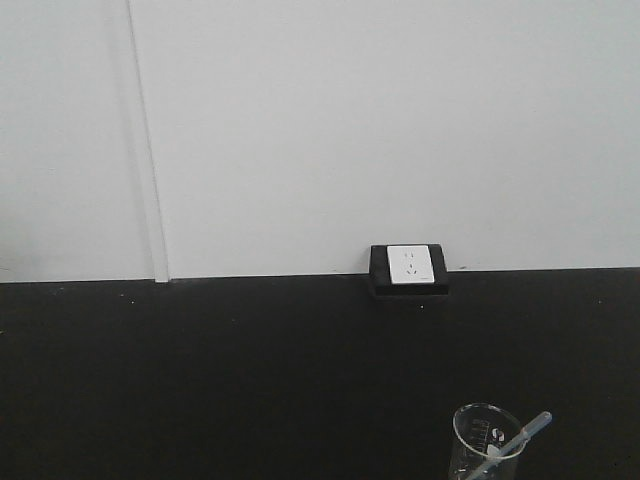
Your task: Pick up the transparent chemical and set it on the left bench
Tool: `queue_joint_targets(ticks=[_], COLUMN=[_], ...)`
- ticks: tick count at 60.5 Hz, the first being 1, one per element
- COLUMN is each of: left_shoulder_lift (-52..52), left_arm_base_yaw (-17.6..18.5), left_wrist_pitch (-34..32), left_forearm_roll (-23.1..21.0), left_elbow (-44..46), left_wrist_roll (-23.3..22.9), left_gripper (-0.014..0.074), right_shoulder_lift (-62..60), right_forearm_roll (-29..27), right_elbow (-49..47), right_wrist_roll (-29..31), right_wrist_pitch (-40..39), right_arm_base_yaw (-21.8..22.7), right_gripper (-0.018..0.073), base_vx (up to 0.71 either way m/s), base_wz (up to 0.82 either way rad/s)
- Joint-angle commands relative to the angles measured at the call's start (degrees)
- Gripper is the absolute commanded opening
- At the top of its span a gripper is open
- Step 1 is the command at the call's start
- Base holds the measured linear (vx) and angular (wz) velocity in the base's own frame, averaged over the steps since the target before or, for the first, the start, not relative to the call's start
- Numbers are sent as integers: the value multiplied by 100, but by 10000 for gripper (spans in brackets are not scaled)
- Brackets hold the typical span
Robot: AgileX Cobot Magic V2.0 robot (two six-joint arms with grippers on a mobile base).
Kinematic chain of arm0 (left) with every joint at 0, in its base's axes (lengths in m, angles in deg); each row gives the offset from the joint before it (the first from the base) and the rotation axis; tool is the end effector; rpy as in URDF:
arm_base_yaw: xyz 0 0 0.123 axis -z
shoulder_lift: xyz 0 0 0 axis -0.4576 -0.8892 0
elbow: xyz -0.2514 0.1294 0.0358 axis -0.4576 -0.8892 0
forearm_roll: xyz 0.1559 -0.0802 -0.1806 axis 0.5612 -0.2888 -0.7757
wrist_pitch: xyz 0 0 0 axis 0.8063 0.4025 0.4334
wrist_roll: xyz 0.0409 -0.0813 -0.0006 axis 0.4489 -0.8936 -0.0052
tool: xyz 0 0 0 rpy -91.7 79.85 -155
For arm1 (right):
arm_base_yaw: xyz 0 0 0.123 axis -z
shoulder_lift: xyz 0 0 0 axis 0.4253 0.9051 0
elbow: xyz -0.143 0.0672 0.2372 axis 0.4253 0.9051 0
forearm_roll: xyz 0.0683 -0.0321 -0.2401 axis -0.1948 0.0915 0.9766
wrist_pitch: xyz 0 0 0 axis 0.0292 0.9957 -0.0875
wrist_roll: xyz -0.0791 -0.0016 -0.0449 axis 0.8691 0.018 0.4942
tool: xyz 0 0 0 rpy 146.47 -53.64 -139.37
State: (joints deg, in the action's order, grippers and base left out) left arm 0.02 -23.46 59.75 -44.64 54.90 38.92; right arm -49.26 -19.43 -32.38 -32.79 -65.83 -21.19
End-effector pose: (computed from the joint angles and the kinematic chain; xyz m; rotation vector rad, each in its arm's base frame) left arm 0.0565 -0.0037 0.2036 0.0741 1.5102 -0.0274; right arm 0.0564 -0.0046 0.1950 0.0667 1.5998 -0.0556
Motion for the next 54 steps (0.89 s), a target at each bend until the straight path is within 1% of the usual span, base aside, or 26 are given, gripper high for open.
queue_joint_targets(ticks=[1,54], left_shoulder_lift=[110,110], left_arm_base_yaw=[10,10], left_wrist_pitch=[-449,-449], left_forearm_roll=[-4,-4], left_elbow=[-93,-93], left_wrist_roll=[-45,-45], left_gripper=[-3,-3], right_shoulder_lift=[-31,-31], right_forearm_roll=[9,9], right_elbow=[8,8], right_wrist_roll=[40,40], right_wrist_pitch=[-477,-522], right_arm_base_yaw=[14,15], right_gripper=[-7,-7], base_vx=[0,0], base_wz=[0,0])
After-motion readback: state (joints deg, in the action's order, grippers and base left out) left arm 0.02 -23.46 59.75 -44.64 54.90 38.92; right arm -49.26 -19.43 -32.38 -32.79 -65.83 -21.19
